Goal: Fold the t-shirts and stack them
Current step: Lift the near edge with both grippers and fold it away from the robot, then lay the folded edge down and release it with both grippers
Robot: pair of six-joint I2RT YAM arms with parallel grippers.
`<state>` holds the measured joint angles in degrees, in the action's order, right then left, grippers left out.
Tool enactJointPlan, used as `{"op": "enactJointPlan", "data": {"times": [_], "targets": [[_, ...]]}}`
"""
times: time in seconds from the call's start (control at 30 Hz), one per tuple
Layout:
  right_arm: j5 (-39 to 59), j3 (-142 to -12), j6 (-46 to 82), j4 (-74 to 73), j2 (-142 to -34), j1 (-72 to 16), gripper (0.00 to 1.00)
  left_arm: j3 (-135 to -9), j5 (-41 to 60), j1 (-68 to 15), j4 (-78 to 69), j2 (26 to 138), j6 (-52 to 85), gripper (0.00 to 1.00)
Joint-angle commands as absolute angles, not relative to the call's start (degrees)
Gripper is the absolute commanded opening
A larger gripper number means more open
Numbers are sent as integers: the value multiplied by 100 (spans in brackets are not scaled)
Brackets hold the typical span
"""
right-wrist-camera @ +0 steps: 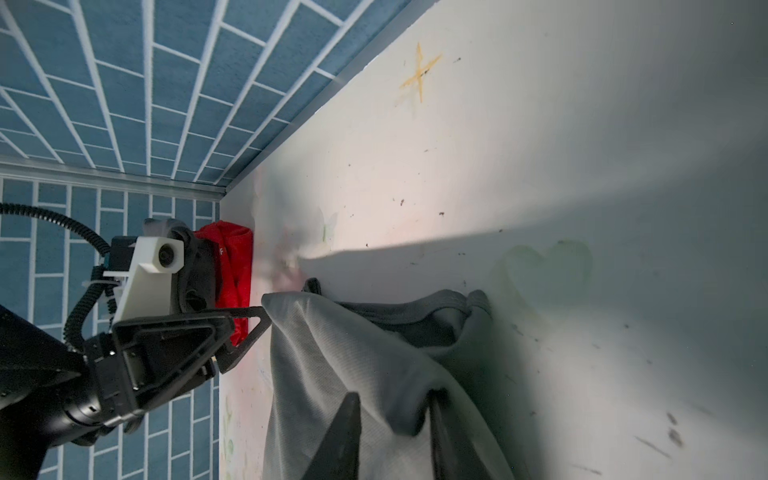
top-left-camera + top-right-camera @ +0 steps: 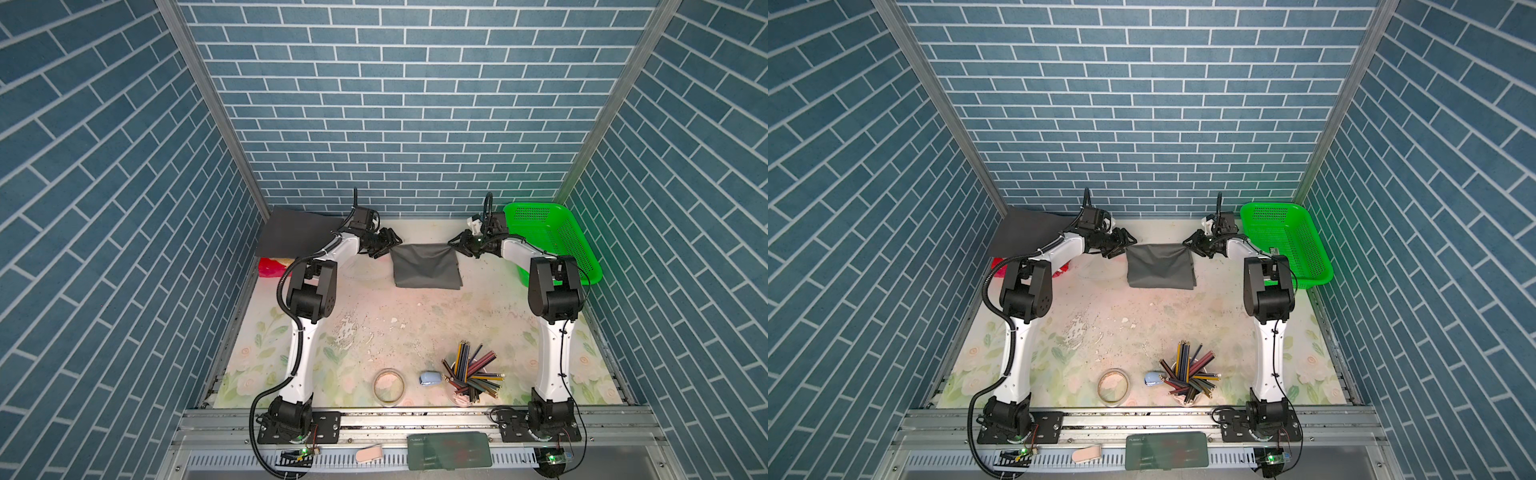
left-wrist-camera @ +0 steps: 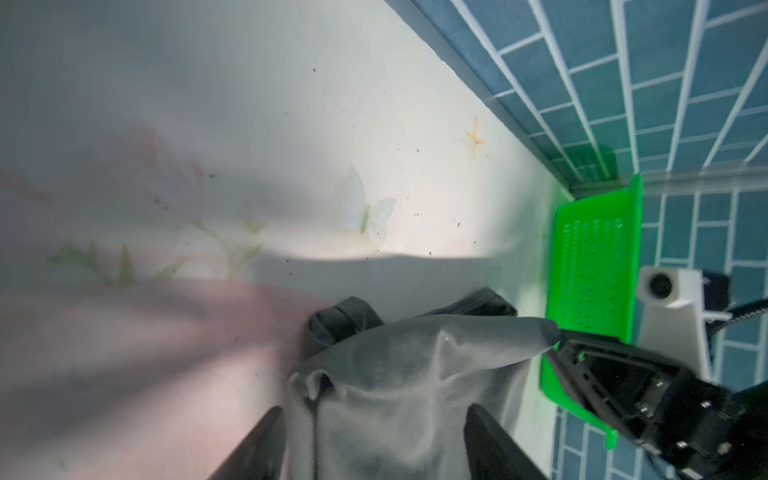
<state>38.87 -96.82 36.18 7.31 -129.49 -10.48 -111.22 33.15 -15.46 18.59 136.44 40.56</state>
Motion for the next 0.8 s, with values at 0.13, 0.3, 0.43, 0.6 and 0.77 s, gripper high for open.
{"op": "enactJointPlan", "data": {"times": [0.13, 0.3, 0.43, 0.6, 0.77], "targets": [[4218, -8761, 3825, 73, -11745, -1044, 52, -10344, 3744, -1546, 1664, 12658, 4245, 87], [4267, -7383, 4175, -719, -10874, -1113, 73, -8385, 4227, -1809, -734, 11469, 5723, 87], [4341, -6608, 4581, -1451, -10669, -1272, 78, -7406, 4376, -2133, -2373, 11277, 6723, 87], [4445, -6293, 4983, -2163, -10999, -1509, 79, -6922, 4230, -2390, -3190, 11442, 7007, 87], [4569, -5888, 5518, -3026, -11332, -1526, 80, -6100, 4136, -2352, -4103, 11589, 7308, 87]]}}
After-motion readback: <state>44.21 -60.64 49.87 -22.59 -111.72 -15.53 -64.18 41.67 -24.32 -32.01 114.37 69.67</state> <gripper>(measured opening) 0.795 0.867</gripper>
